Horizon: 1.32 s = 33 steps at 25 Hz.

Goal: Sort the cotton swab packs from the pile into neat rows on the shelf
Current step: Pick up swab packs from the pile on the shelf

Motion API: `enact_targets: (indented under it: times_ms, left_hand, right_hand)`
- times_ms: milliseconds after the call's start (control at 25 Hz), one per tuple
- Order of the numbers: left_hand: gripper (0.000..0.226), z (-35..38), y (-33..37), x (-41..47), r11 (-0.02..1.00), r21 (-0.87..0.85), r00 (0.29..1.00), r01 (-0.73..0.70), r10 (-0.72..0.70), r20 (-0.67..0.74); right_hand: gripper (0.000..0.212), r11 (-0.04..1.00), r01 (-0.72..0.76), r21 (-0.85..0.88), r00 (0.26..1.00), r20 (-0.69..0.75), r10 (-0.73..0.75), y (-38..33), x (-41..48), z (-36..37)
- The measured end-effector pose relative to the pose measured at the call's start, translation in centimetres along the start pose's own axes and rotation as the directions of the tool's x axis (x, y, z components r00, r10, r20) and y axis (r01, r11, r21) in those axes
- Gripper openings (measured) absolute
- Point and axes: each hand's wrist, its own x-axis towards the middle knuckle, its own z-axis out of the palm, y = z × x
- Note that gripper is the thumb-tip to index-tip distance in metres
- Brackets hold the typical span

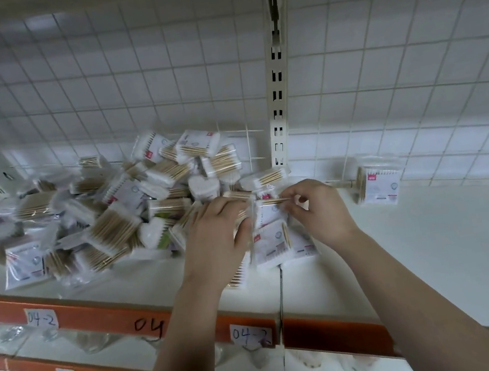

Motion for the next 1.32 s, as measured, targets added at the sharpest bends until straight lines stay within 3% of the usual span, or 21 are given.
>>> enact_targets:
  times_ms: [240, 480, 640, 880, 1080, 1320]
  left_hand:
    - [0.029, -0.1, -1.3, 0.1, 0.999, -0.044, 0.999, -0.017, 0.018, 0.03]
    - [0.023, 0.3, -2.0, -0.2, 0.998, -0.054, 0.998, -0.028, 0.031, 0.047]
    - [0.019, 0.1, -1.9, -0.2, 0.997, -0.064, 0.998, -0.038, 0.041, 0.043]
    - [0.03, 0.1, -0.9, 0.0, 0.995, -0.092, 0.998, -0.04, 0.045, 0.044]
    - [0.023, 0.6, 0.8, 0.3, 0.992, -0.093, 0.992, -0.091, 0.098, 0.079]
    - [0.033, 1.5, 2.7, 0.1, 0.986, -0.163, 0.941, -0.037, 0.09, 0.328]
  right_hand:
    - [0.015, 0.99, 0.125, -0.066, 0.992, 0.003, -0.125, -1.2, 0.8, 2.0]
    - [0.035, 0.989, 0.089, -0.122, 0.995, 0.065, -0.081, -1.6, 1.0, 2.5]
    - [0.035, 0.982, 0.072, -0.176, 0.997, 0.036, -0.067, -2.0, 1.0, 2.7]
    - [0.023, 1.0, -0.03, -0.001, 0.999, -0.042, 0.03, -1.7, 0.9, 0.2]
    - [0.027, 0.979, -0.079, 0.186, 0.985, -0.138, 0.106, 0.2, -1.0, -1.9]
    - [0.026, 0.985, -0.084, 0.15, 0.975, -0.194, 0.113, 1.9, -2.6, -4.0]
